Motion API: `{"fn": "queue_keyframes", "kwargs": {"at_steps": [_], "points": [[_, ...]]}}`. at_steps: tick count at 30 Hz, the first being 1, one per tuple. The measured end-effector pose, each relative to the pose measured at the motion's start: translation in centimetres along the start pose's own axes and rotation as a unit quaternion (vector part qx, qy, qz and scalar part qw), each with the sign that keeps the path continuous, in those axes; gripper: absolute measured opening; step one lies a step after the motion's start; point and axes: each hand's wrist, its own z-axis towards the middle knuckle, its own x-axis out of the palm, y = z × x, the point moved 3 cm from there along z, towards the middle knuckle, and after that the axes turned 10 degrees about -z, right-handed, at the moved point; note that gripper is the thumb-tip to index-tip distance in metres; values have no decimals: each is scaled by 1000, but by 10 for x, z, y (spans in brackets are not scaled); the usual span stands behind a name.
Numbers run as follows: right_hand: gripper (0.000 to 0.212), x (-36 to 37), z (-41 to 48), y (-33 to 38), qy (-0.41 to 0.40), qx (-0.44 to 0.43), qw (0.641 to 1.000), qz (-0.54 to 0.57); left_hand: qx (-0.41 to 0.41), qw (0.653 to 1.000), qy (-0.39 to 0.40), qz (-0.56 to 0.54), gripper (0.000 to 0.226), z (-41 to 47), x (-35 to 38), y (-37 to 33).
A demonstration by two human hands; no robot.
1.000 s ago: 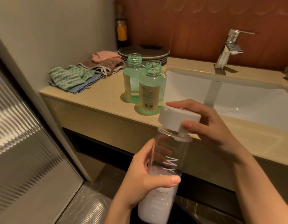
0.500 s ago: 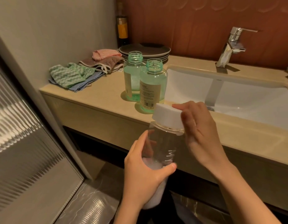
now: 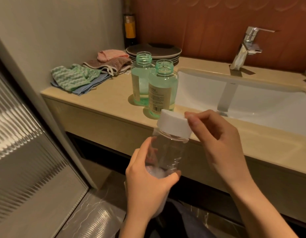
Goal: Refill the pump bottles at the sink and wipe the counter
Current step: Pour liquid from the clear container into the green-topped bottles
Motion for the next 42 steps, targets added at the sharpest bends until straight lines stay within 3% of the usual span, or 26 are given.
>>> {"fn": "queue_keyframes", "kwargs": {"at_steps": [5, 9, 15, 17, 20, 25, 27, 29, 32, 34, 37, 39, 42], "points": [[28, -13, 3, 4, -32, -31, 998, 32, -20, 999, 15, -27, 78, 4, -7, 1], [42, 0, 11, -3, 89, 15, 996, 28, -16, 994, 78, -74, 77, -1, 1, -5], [55, 3, -2, -2, 110, 36, 987, 112, -64, 996, -19, -58, 78, 2, -12, 9], [44, -3, -1, 2, 93, 13, 988, 119, -78, 994, -14, -70, 74, 3, -19, 11], [40, -4, 5, -2, 99, -11, 993, 67, -82, 984, 84, -131, 67, 3, -17, 5], [78, 4, 11, -11, 239, -37, 967, 79, -105, 923, 277, -245, 70, -6, 1, -1], [68, 2, 11, -11, 261, -29, 960, 99, -121, 910, 303, -255, 71, -9, 6, -3], [45, 5, 11, -13, 224, -8, 973, 49, -110, 941, 260, -187, 73, -9, 7, 0], [49, 14, 8, -22, 113, 57, 991, -47, -91, 987, 128, 32, 94, -7, 4, 8], [47, 16, 2, -17, 86, 45, 993, -72, -79, 988, 131, 1, 87, -8, 4, 7], [39, 1, -2, 3, 122, -24, 992, -25, -85, 957, 209, -185, 72, -5, -3, -1], [51, -11, 3, 13, 162, -71, 984, 13, -105, 907, 272, -305, 69, -4, -10, -9], [67, -14, 11, 18, 243, -110, 963, 43, -126, 851, 340, -379, 79, -4, -8, -13]]}}
